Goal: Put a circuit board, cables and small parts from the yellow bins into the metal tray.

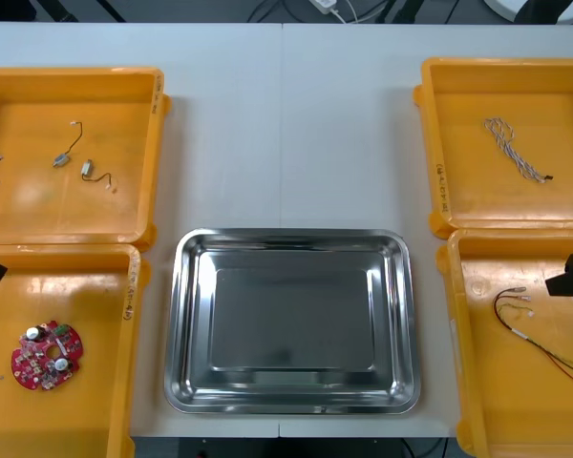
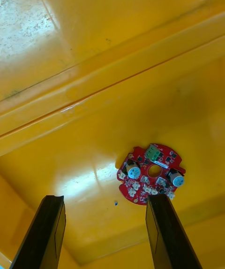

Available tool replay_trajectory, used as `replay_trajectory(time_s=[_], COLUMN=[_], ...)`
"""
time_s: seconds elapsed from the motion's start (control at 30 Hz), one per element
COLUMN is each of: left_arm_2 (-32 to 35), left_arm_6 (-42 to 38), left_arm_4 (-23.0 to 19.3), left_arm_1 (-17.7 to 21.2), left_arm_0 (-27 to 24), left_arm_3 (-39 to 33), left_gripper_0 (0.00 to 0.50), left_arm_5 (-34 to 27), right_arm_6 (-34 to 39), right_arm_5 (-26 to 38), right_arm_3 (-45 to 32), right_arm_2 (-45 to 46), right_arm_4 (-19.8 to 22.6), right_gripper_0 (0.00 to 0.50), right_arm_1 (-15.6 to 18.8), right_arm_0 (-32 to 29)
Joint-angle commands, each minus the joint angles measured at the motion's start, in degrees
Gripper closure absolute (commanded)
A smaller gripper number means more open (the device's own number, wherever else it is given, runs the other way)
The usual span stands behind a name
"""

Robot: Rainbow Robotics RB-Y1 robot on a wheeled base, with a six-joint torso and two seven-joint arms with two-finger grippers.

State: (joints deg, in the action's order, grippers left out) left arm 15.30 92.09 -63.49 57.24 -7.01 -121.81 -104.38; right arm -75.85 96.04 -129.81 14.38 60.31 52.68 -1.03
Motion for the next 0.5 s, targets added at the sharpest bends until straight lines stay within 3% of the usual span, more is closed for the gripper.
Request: replay_trajectory(time_s=[0.03, 0.2, 0.5], left_arm_2=[-2.4, -4.9, -7.2], left_arm_6=[3.6, 4.4, 5.7], left_arm_4=[0.1, 2.1, 4.6], left_arm_1=[2.7, 2.7, 2.7], left_arm_0=[1.9, 2.2, 7.8], left_arm_3=[-3.4, -5.0, -7.4], left_gripper_0=[0.0, 0.0, 0.0], left_arm_5=[2.2, 3.4, 10.7], right_arm_6=[-11.2, -18.0, -29.7], right_arm_5=[-1.5, -3.8, -4.9], right_arm_3=[-2.0, -2.0, -2.1], right_arm_2=[1.3, 1.3, 1.0], right_arm_4=[0.5, 0.0, -2.4], right_gripper_0=[0.0, 0.0, 0.0], right_arm_1=[0.1, 0.2, 0.8], right_arm_0=[-2.7, -5.0, -7.5])
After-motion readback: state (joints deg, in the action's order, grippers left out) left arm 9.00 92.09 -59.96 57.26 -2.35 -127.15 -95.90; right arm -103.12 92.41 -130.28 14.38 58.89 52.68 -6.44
